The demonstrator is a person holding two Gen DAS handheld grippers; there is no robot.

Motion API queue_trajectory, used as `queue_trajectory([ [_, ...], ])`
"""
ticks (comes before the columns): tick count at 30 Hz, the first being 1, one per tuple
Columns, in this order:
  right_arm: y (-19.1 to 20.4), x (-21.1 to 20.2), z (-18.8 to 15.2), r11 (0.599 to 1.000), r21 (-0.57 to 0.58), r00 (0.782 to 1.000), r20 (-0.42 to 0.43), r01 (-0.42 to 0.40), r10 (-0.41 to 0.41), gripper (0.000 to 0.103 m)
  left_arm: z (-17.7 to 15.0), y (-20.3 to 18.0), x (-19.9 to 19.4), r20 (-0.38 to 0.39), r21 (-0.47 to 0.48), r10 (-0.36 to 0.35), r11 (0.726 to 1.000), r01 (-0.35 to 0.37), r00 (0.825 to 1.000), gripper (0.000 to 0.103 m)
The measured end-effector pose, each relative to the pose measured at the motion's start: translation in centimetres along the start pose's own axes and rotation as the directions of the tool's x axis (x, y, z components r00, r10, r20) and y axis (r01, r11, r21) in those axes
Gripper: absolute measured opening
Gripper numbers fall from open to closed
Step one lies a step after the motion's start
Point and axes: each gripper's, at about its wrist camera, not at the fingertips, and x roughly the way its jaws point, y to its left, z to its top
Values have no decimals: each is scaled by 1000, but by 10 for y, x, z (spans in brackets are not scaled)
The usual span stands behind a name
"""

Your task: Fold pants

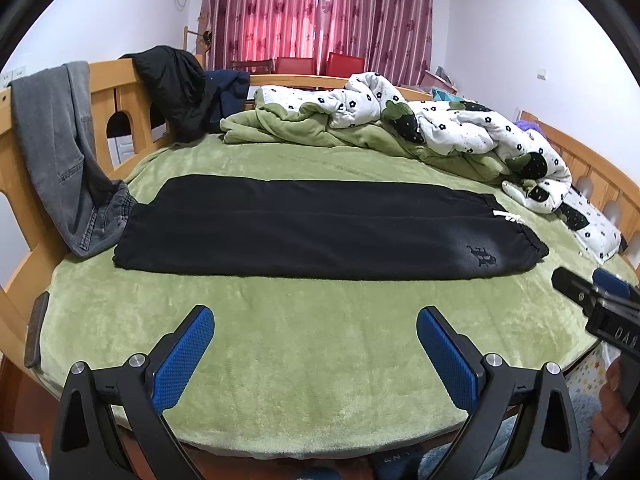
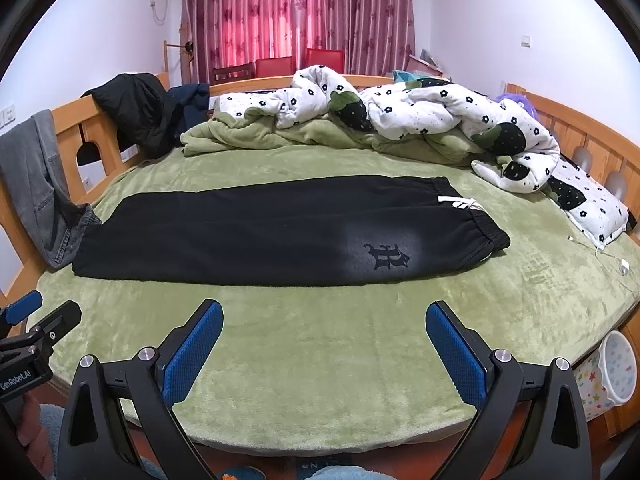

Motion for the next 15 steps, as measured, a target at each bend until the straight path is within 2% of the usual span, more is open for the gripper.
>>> queue_trajectory([
  [2,-3,1,0,1000,10,1000,-4,-1,1,100,-1,-4,-2,1,21,15,1000,-15,1000,102],
  [8,-4,6,1,1000,0,1000,-18,0,0,100,-3,-6,-17,38,33,-15,999,13,999,102],
  [15,-13,1,1,1000,17,1000,-13,-6,6,100,-1,8,-18,23,-27,-61,998,62,998,102],
])
